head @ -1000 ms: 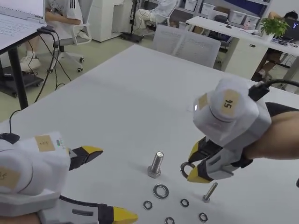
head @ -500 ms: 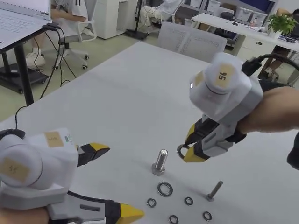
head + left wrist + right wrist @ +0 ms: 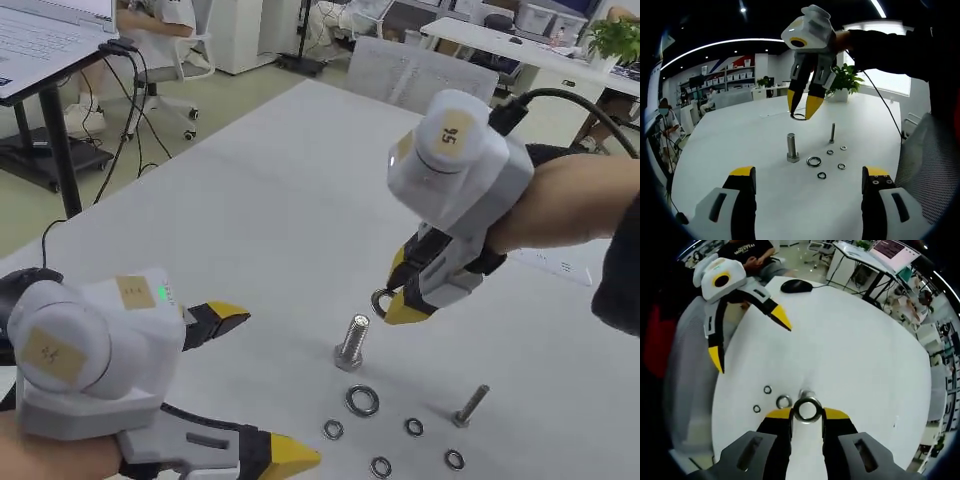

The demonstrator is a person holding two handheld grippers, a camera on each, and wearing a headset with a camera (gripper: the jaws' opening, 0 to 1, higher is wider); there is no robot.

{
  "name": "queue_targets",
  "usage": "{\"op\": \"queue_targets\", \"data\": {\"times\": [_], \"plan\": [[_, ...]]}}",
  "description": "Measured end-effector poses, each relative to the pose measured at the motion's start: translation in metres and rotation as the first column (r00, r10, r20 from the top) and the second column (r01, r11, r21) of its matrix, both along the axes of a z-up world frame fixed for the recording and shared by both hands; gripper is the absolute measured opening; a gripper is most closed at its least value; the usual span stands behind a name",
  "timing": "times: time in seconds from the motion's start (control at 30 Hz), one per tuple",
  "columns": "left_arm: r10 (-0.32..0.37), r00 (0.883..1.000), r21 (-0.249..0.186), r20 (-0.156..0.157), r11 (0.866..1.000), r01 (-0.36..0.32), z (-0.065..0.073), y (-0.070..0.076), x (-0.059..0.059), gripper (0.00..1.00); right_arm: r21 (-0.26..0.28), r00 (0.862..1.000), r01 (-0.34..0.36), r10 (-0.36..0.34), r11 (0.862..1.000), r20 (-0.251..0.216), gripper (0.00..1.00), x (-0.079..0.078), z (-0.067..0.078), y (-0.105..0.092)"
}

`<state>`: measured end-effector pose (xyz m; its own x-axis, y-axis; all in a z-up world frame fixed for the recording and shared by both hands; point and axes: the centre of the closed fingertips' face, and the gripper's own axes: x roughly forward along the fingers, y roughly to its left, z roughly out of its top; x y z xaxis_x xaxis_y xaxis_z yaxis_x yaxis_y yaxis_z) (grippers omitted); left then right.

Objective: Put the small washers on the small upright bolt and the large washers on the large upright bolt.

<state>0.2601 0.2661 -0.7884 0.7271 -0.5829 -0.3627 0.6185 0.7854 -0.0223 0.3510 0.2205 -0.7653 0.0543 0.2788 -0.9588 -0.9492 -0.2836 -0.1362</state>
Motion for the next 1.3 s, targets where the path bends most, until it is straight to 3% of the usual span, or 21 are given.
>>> {"op": "queue_targets", "data": {"times": [0.43, 1.3], "plan": [[-0.001, 1.000, -0.002, -0.005, 1.000, 0.000, -0.004, -0.002, 0.003, 0.87, -0.034, 0.999, -0.023, 0.022, 0.999, -0.028, 0.22, 0.002, -0.020, 0.005], [-0.012, 1.000, -0.001, -0.008, 1.000, 0.012, -0.007, -0.007, 0.004, 0.87, -0.063, 0.998, -0.019, 0.015, 0.998, -0.064, 0.22, 0.005, -0.040, 0.006]]}}
